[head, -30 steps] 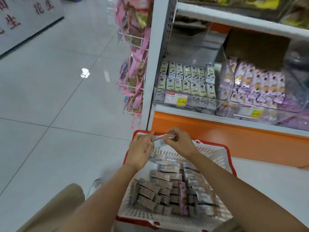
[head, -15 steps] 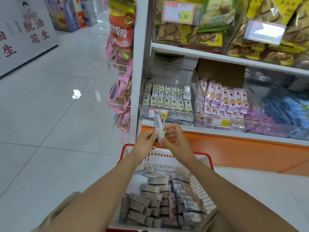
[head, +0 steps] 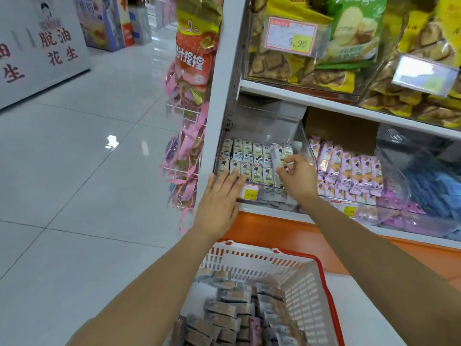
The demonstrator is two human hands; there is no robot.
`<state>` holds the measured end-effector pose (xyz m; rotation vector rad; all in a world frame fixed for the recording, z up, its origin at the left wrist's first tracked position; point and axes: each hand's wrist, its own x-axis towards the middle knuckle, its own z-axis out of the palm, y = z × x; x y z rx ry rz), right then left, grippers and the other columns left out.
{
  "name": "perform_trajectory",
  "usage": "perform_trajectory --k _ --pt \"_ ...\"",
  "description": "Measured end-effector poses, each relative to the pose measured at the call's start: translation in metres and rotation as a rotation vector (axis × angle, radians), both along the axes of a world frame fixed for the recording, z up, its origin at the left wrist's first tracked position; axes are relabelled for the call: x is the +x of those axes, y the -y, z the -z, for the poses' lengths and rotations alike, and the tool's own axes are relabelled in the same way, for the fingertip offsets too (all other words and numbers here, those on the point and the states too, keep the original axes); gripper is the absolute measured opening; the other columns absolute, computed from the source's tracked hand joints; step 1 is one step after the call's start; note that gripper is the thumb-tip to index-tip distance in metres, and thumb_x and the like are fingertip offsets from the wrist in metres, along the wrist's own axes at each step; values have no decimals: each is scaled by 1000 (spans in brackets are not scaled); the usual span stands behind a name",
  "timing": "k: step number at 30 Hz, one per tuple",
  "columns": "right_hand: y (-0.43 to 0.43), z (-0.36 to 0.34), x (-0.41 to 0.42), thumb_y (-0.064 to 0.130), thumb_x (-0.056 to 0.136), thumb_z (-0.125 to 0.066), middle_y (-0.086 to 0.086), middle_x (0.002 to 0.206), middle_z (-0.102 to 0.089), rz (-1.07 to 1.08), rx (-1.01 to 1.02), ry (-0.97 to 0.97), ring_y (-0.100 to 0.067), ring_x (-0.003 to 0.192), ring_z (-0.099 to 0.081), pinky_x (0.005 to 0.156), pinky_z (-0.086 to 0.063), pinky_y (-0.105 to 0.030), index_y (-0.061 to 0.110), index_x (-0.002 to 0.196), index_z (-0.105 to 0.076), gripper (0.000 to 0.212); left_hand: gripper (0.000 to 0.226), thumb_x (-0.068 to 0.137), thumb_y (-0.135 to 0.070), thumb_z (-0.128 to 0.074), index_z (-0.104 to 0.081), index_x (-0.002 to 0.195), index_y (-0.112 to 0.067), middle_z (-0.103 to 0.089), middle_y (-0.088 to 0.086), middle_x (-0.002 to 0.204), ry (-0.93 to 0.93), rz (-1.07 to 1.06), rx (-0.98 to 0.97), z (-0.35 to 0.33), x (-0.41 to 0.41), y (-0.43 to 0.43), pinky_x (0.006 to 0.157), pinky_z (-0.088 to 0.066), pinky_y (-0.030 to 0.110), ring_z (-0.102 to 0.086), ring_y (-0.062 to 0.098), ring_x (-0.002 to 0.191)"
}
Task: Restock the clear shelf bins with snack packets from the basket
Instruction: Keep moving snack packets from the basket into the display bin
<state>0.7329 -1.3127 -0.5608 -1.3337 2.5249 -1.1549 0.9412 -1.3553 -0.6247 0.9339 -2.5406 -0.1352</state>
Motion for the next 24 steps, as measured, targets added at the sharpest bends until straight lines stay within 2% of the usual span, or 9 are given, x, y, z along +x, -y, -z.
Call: perform_trajectory --k 3,6,9,11,14,21,22,24 --pt "27 1 -15 21 94 -62 -1 71 -59 43 91 -121 -6 56 -50 49 -34 -22 9 118 -59 28 79 89 -10 -56 -17 157 -20 -19 5 162 -51 -7 -91 14 -6 3 123 0 47 -10 26 151" --pt "52 5 -25 18 94 -60 -16 93 -68 80 214 -224 -24 77 -61 65 -39 -25 6 119 -58 28 86 74 -2 -70 -35 151 -16 -38 8 154 -133 -17 -146 24 -12 8 121 -9 48 -28 30 145" --pt "68 14 -34 22 95 -58 -22 112 -62 123 320 -337 -33 100 -62 81 -46 -33 1 114 -61 29 89 70 0 -73 -37 150 -15 -40 8 152 -161 10 -150 28 -11 12 122 -6 47 -28 29 144" --pt "73 21 -37 28 96 -55 -24 125 -50 149 347 -377 -35 102 -58 90 -46 -39 -1 111 -62 33 89 71 0 -72 -36 150 -15 -39 8 152 -172 24 -148 30 -10 14 122 -5 46 -26 29 143" --pt "77 26 -39 27 96 -54 -23 128 -45 141 333 -370 -36 105 -56 97 -47 -46 -1 116 -62 35 87 71 2 -68 -36 150 -15 -39 8 152 -181 28 -123 30 -10 14 122 -7 48 -26 30 143" --pt "61 18 -35 21 95 -59 -22 140 -38 44 346 -312 -37 126 -43 114 -32 -43 4 135 -54 44 91 69 2 -69 -34 151 -16 -37 7 153 -139 20 -73 24 -9 8 122 -7 48 -25 30 145" --pt "54 17 -29 19 94 -59 -20 141 -38 24 298 -277 -35 127 -41 115 -31 -41 6 135 -54 43 91 69 1 -69 -33 151 -17 -36 7 154 -130 22 -67 23 -8 7 122 -8 48 -25 30 145" --pt "37 15 -11 12 93 -59 -15 137 -41 -38 158 -221 -28 127 -41 112 -29 -28 8 132 -56 39 89 74 -3 -66 -29 153 -17 -32 6 157 -98 18 -65 18 -5 5 122 -7 49 -20 29 148"
